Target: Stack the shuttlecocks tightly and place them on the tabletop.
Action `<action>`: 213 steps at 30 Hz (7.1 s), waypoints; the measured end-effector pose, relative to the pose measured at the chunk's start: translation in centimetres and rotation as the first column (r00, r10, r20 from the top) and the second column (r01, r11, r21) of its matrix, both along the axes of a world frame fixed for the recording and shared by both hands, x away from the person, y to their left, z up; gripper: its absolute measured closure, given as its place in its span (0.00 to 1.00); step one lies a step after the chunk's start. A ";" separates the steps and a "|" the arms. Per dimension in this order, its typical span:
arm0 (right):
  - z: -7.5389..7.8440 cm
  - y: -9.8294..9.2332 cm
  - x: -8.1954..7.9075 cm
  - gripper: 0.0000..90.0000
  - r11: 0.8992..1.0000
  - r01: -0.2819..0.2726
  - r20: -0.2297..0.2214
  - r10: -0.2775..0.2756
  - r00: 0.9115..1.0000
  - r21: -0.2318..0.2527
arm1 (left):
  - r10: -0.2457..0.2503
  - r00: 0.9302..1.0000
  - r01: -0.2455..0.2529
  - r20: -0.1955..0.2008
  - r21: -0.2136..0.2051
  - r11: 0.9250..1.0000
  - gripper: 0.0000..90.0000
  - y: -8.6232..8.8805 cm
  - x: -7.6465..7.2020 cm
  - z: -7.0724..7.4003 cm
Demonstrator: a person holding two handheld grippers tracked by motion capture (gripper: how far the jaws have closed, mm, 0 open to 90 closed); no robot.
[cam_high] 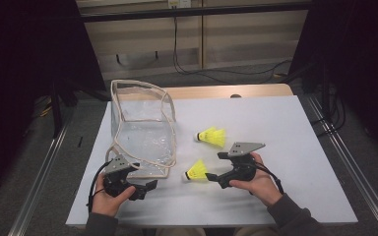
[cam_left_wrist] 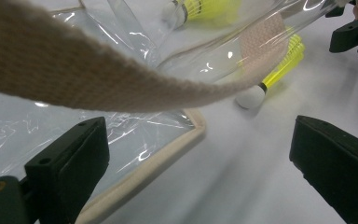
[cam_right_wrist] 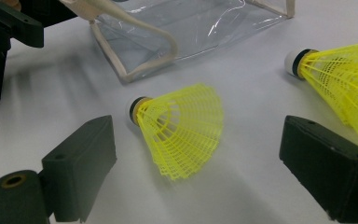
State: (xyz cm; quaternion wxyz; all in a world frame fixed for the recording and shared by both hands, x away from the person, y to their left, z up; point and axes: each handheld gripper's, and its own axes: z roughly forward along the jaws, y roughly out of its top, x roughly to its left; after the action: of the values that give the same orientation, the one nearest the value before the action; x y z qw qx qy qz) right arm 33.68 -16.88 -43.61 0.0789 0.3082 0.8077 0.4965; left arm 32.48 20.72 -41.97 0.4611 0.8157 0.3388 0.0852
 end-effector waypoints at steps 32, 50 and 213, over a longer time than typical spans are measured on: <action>-0.8 2.0 -0.1 0.53 0.993 -0.114 -0.018 0.113 0.993 -0.014 | 0.008 1.000 -0.008 0.002 -0.001 1.000 0.05 0.1 0.0 0.0; -1.3 2.9 -0.1 0.68 0.988 -0.154 -0.036 0.153 0.988 -0.013 | 0.008 1.000 -0.008 0.006 -0.001 1.000 0.05 0.2 0.0 0.1; 1.9 -8.6 2.5 0.99 0.995 0.102 0.015 -0.102 0.995 0.002 | 0.019 1.000 -0.019 0.013 -0.008 1.000 0.05 0.3 0.0 0.2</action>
State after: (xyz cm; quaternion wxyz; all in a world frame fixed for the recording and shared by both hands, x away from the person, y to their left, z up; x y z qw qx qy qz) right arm 36.23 -25.52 -41.68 0.1100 0.3455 0.7899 0.4945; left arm 32.44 21.02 -41.77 0.4657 0.8101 0.3437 0.0937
